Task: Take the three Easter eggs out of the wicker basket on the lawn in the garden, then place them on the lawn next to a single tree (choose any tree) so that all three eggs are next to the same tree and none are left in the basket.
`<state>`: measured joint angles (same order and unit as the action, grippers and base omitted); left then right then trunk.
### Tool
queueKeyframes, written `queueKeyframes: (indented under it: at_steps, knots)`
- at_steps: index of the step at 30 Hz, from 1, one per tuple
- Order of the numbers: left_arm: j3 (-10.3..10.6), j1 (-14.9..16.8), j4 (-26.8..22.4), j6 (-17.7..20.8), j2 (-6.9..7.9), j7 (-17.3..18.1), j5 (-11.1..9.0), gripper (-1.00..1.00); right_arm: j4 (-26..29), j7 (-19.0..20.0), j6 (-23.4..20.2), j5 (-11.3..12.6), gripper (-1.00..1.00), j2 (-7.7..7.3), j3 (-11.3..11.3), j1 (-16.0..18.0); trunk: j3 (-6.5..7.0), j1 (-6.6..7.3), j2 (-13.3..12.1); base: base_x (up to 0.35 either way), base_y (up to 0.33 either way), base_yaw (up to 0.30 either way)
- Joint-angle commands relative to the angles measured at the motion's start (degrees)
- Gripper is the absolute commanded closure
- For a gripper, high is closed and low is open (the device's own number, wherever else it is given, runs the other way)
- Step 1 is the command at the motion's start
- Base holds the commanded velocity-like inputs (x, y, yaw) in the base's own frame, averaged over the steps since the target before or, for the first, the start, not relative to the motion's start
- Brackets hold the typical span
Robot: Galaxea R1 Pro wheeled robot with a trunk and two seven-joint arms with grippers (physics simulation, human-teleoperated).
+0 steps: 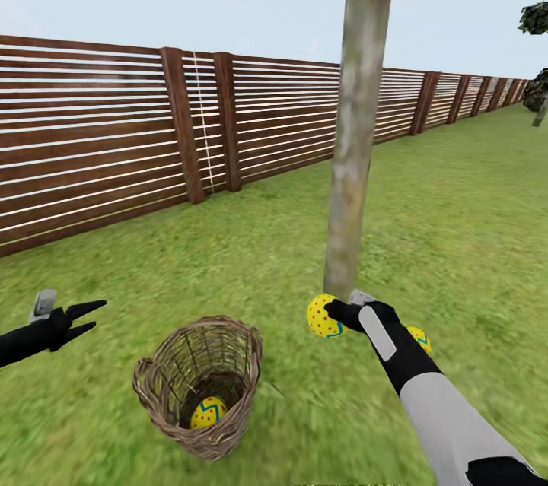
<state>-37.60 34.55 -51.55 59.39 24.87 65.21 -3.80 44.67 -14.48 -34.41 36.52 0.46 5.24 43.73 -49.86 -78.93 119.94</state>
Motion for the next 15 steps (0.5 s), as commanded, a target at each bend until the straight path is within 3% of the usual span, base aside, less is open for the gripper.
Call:
queueKeyframes:
  at_steps: [1, 8, 11, 15]
  knots:
    - [-0.1, 0.0, -0.9, 0.4, -0.13, 0.1, -0.1, -1.0, 0.0, -0.5, 0.0, -0.1, 1.0, 0.14, 0.1, 0.0, -0.08, 0.01, 0.0, 0.0, -0.209, -0.233]
    - [0.1, 0.0, -1.5, 0.4, -0.26, 2.0, 0.0, -1.0, -0.1, -0.6, 0.7, -0.6, 1.0, 0.27, 0.1, 0.0, -0.34, 0.01, 0.0, 0.0, -0.257, -0.226]
    - [1.6, -0.1, -1.6, 0.4, -0.26, 2.0, 0.0, -1.0, -0.2, -0.6, 1.5, -0.6, 1.0, 0.3, 0.1, 0.0, -0.47, 0.01, 0.0, 0.0, -0.294, -0.238]
    - [2.2, -0.1, -1.6, 0.4, -0.26, 2.0, 0.0, -1.0, -0.2, -0.6, 1.7, -0.6, 1.0, 0.25, 0.1, 0.0, -0.66, 0.01, 0.0, 0.0, -0.274, -0.241]
